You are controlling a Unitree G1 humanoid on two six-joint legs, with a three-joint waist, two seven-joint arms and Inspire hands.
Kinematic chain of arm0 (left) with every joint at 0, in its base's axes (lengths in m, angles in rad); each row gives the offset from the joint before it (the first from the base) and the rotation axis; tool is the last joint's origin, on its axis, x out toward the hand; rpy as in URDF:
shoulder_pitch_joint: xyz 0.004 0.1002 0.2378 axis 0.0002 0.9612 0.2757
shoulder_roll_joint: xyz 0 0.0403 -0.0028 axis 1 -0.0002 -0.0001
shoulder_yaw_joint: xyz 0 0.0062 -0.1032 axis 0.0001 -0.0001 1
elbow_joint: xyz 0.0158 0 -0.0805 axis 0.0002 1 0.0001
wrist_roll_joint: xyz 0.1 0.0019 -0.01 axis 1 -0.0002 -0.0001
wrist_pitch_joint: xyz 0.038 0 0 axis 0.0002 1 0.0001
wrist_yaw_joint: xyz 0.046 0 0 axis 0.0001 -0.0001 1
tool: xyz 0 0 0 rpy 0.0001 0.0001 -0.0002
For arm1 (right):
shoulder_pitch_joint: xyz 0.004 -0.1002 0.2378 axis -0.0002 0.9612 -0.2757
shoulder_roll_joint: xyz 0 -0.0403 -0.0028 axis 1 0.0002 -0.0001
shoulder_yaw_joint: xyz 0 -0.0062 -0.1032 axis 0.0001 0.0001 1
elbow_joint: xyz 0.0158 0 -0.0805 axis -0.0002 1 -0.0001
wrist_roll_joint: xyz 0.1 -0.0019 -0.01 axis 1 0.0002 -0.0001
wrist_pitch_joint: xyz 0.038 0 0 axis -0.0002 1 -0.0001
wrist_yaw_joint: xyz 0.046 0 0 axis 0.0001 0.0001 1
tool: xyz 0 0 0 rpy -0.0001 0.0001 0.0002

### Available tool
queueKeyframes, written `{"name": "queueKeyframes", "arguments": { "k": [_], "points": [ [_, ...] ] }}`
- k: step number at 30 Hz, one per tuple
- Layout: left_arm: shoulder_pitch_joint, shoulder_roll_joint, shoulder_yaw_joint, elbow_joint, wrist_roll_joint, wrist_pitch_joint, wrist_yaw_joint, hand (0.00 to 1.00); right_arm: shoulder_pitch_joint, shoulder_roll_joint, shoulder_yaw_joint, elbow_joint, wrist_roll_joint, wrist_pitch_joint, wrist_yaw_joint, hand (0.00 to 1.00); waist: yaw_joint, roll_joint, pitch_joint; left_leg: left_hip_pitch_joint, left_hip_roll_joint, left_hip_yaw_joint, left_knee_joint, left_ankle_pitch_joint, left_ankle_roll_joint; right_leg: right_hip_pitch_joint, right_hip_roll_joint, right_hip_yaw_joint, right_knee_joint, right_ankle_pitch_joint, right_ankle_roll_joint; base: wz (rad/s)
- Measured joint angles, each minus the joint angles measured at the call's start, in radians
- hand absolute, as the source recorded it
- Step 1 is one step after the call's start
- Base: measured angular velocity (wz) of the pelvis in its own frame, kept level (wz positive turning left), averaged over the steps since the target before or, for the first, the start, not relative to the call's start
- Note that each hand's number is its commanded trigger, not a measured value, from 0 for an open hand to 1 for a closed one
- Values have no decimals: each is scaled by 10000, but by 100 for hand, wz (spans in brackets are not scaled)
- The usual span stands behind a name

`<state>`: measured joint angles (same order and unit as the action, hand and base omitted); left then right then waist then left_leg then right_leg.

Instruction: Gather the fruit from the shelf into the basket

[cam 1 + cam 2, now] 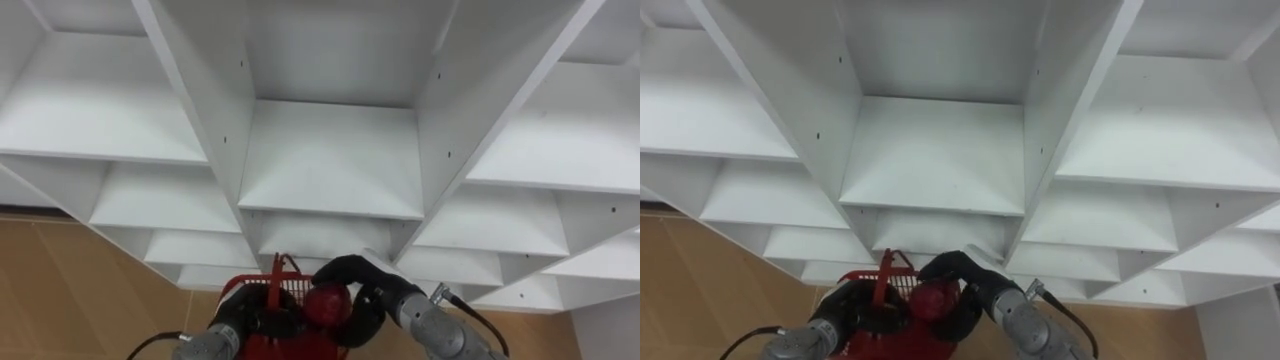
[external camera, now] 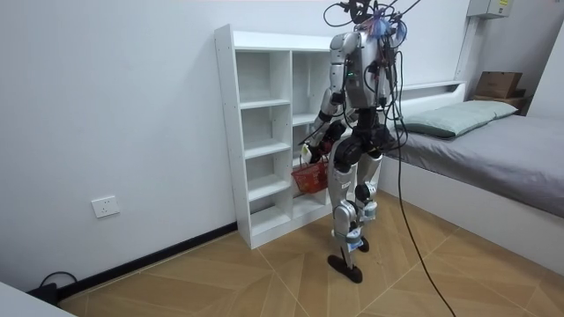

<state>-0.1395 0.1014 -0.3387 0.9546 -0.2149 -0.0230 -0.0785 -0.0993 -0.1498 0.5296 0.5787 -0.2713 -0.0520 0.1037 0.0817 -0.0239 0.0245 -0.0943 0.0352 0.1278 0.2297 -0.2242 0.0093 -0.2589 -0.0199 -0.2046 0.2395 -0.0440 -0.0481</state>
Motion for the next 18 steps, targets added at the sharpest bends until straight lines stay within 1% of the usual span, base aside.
{"name": "queueKeyframes", "arguments": {
  "k": [3, 8, 15, 18],
  "points": [
    [-6, -12, -4, -1, -2, 0, 0, 100, 0, 17, 13, 3, 12, 0, -7, 0, 3, 5, -11, 3, -2, -1, 7, 0, 0, 1, 1, 6, 6, 1, -1, 0],
    [-42, -208, -50, 6, -92, 20, -42, 100, 13, 73, 32, 0, 242, -1, 5, 0, -4, 3, -11, -2, -3, 1, 44, 0, 1, 1, -69, -27, 25, 1, -1, 0],
    [-53, -130, -51, -128, -89, 20, -219, 100, 12, 73, 28, -17, 387, -5, 7, 0, -20, 10, -19, -9, -6, 5, 56, 1, 1, 17, -72, -161, 25, 6, -10, 0],
    [-59, -160, -51, -141, -92, 19, -219, 100, 10, 123, 23, -18, 291, -5, 63, 0, -60, 15, -24, -25, -9, 5, 55, 0, 1, 35, -79, -184, 25, 5, -8, 2]
  ]
}}
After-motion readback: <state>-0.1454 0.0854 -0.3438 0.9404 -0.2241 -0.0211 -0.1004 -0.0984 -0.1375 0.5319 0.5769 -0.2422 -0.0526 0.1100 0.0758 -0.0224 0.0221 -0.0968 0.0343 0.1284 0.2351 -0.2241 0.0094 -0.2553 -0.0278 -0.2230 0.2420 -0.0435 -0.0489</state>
